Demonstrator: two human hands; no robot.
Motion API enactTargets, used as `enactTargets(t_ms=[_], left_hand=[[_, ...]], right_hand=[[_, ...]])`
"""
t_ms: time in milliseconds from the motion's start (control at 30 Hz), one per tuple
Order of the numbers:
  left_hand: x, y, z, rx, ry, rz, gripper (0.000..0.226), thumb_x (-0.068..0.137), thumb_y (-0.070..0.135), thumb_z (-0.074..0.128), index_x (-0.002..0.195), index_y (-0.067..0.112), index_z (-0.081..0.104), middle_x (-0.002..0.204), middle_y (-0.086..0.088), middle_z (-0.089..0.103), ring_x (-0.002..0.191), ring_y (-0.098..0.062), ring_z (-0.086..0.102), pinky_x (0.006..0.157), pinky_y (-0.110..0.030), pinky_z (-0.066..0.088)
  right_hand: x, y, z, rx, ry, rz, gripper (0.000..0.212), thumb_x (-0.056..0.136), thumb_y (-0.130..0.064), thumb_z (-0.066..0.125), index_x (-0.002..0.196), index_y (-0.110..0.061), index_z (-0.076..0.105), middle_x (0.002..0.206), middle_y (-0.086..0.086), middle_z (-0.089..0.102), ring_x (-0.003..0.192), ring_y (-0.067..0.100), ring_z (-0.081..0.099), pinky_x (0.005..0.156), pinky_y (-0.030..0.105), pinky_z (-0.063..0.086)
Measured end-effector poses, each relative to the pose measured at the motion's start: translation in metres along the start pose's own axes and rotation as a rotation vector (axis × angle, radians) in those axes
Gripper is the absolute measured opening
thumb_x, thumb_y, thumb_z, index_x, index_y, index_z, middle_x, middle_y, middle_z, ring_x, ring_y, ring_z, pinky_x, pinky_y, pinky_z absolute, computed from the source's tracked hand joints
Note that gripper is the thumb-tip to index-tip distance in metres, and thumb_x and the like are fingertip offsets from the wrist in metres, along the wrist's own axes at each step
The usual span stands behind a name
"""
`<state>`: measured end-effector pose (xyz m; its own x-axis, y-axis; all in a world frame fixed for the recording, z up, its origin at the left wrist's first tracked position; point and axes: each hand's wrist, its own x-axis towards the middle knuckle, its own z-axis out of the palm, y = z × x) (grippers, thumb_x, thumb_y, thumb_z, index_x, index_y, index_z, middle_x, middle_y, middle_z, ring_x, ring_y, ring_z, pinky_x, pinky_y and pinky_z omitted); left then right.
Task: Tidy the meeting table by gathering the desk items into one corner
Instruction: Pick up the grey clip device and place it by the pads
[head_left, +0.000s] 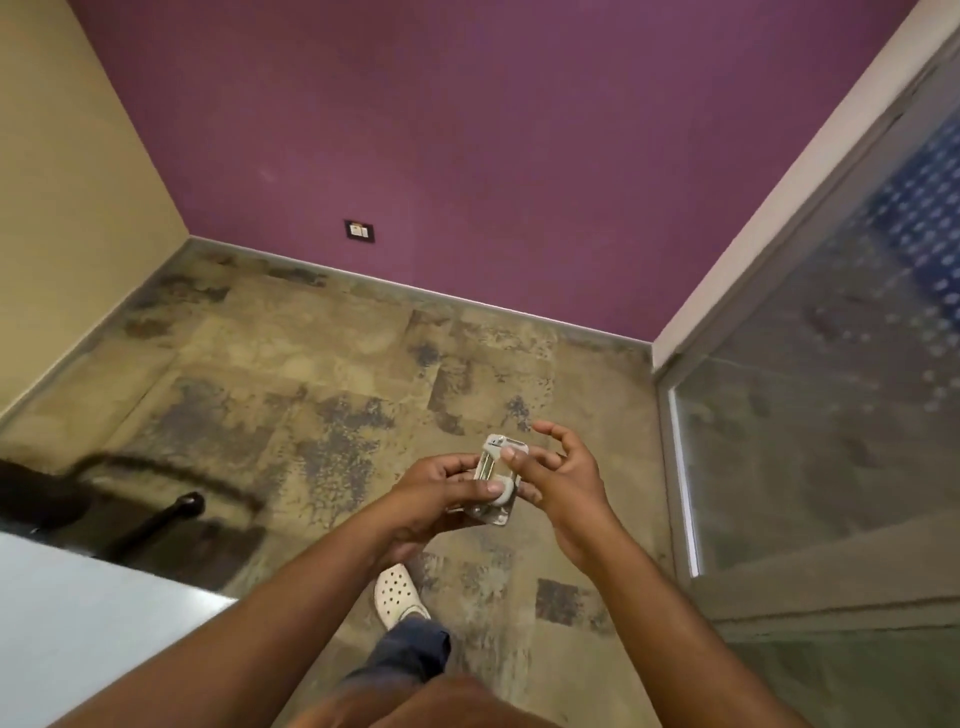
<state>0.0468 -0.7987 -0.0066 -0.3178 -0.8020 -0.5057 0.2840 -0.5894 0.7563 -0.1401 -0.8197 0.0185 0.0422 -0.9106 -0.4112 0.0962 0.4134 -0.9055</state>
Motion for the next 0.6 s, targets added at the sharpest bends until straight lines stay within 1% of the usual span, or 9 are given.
enactTargets(t_ms=[67, 167, 267, 333, 367, 467, 533, 567, 600], left_hand=[[0.025, 0.027, -0.018, 0.004, 0.013, 0.010, 0.050, 0.075, 0.012, 0.093, 0.122, 0.014, 0.076, 0.120, -0.016, 0.079, 0.105, -0.025, 0.078, 0.086, -0.038, 0.065], [0.060, 0.071, -0.052, -0.035, 0.068, 0.067, 0.047, 0.077, 0.007, 0.091, 0.121, 0.012, 0.076, 0.117, -0.018, 0.079, 0.100, -0.024, 0.079, 0.081, -0.036, 0.065], [0.085, 0.113, -0.080, -0.029, 0.150, 0.137, 0.048, 0.078, 0.003, 0.088, 0.123, 0.009, 0.074, 0.115, -0.019, 0.079, 0.100, -0.026, 0.078, 0.087, -0.041, 0.065], [0.097, 0.135, -0.099, -0.055, 0.241, 0.171, 0.045, 0.080, 0.002, 0.086, 0.123, 0.007, 0.073, 0.113, -0.019, 0.080, 0.099, -0.030, 0.078, 0.090, -0.043, 0.063], [0.103, 0.145, -0.110, -0.066, 0.281, 0.191, 0.044, 0.080, 0.001, 0.086, 0.122, 0.008, 0.073, 0.112, -0.019, 0.080, 0.098, -0.031, 0.078, 0.089, -0.042, 0.062], [0.122, 0.177, -0.148, -0.088, 0.387, 0.241, 0.035, 0.084, 0.003, 0.084, 0.118, 0.010, 0.074, 0.108, -0.015, 0.080, 0.093, -0.027, 0.078, 0.083, -0.039, 0.064], [0.134, 0.199, -0.177, -0.141, 0.467, 0.235, 0.018, 0.093, 0.009, 0.076, 0.112, 0.009, 0.077, 0.101, -0.015, 0.080, 0.087, -0.023, 0.078, 0.078, -0.038, 0.065], [0.141, 0.211, -0.191, -0.159, 0.499, 0.235, 0.012, 0.097, 0.016, 0.073, 0.105, 0.012, 0.079, 0.094, -0.012, 0.079, 0.081, -0.020, 0.077, 0.075, -0.037, 0.065], [0.148, 0.222, -0.205, -0.160, 0.533, 0.243, 0.012, 0.098, 0.024, 0.072, 0.098, 0.016, 0.080, 0.086, -0.007, 0.078, 0.075, -0.016, 0.075, 0.074, -0.037, 0.064]], right_hand=[[0.040, -0.017, 0.018, -0.011, -0.024, 0.021, 0.053, 0.085, -0.013, 0.086, 0.129, -0.019, 0.058, 0.106, 0.010, 0.081, 0.098, 0.025, 0.079, 0.083, 0.041, 0.064], [0.099, -0.045, 0.051, -0.052, -0.067, 0.020, 0.053, 0.086, -0.015, 0.085, 0.131, -0.018, 0.057, 0.101, 0.006, 0.081, 0.090, 0.021, 0.079, 0.076, 0.034, 0.061], [0.149, -0.068, 0.089, -0.104, -0.172, 0.013, 0.054, 0.089, -0.015, 0.082, 0.134, -0.023, 0.052, 0.110, 0.007, 0.080, 0.105, 0.024, 0.076, 0.085, 0.037, 0.060], [0.177, -0.079, 0.117, -0.103, -0.234, 0.056, 0.053, 0.091, -0.013, 0.080, 0.137, -0.017, 0.052, 0.114, 0.011, 0.079, 0.109, 0.027, 0.076, 0.090, 0.039, 0.061], [0.192, -0.085, 0.131, -0.107, -0.269, 0.081, 0.050, 0.092, -0.012, 0.078, 0.137, -0.012, 0.055, 0.115, 0.012, 0.079, 0.106, 0.027, 0.076, 0.089, 0.039, 0.062], [0.241, -0.105, 0.172, -0.136, -0.400, 0.135, 0.041, 0.095, -0.015, 0.075, 0.133, -0.005, 0.062, 0.115, 0.015, 0.079, 0.090, 0.021, 0.079, 0.071, 0.031, 0.063], [0.276, -0.115, 0.200, -0.168, -0.487, 0.153, 0.040, 0.095, -0.016, 0.075, 0.132, -0.007, 0.063, 0.116, 0.013, 0.079, 0.092, 0.023, 0.079, 0.075, 0.036, 0.065], [0.294, -0.119, 0.215, -0.188, -0.526, 0.160, 0.039, 0.094, -0.017, 0.076, 0.131, -0.009, 0.064, 0.116, 0.012, 0.079, 0.098, 0.027, 0.079, 0.082, 0.042, 0.066], [0.312, -0.122, 0.231, -0.208, -0.569, 0.167, 0.038, 0.094, -0.018, 0.076, 0.130, -0.010, 0.065, 0.117, 0.012, 0.079, 0.103, 0.030, 0.078, 0.088, 0.047, 0.064]])
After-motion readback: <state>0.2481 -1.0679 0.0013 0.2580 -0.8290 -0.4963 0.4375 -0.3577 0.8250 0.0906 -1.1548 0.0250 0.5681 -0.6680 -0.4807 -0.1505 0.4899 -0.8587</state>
